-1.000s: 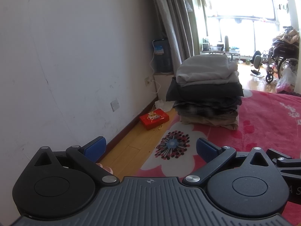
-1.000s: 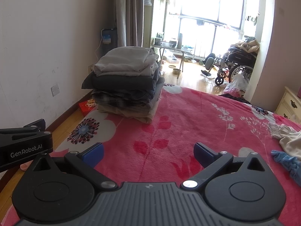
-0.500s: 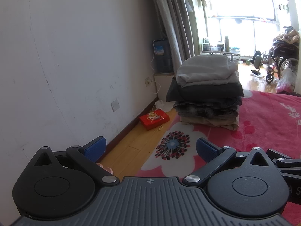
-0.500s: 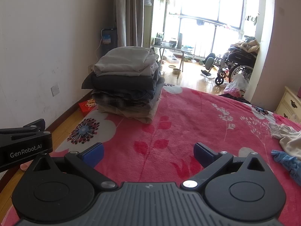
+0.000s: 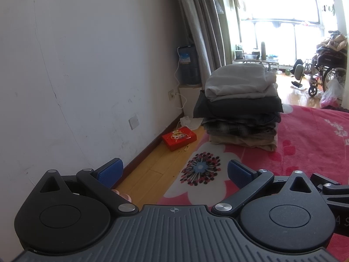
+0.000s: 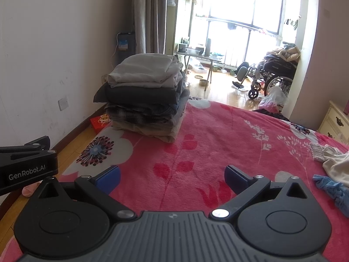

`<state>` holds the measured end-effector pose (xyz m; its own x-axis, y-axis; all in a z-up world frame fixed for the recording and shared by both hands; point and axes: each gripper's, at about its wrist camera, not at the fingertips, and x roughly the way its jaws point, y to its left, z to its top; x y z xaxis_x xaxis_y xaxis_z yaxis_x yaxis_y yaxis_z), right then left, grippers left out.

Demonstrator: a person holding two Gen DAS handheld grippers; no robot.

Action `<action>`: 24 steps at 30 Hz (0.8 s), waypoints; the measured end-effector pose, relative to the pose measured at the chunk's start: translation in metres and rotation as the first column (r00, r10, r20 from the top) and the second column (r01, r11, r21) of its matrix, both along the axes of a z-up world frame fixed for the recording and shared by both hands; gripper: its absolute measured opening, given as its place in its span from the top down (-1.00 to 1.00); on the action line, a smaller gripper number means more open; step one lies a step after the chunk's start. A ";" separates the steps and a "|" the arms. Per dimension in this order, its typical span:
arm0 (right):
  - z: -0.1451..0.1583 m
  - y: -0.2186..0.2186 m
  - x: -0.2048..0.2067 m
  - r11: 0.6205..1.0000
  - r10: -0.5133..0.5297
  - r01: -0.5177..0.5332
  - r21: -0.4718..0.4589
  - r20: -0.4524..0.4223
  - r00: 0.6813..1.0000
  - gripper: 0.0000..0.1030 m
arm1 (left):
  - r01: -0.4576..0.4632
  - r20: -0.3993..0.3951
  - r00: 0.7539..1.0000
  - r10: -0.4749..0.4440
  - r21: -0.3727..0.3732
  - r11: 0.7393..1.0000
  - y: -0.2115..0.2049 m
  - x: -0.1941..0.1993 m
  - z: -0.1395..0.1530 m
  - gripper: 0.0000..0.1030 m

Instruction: Fold clothes

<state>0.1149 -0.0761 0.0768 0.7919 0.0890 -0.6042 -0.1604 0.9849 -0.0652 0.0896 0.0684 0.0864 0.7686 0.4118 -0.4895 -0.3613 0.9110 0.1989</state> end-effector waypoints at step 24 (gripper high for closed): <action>0.001 -0.001 0.000 1.000 -0.003 0.003 -0.005 0.001 1.000 -1.00 | 0.002 0.001 1.000 -0.002 -0.003 1.000 -0.001 0.000 0.000 -0.99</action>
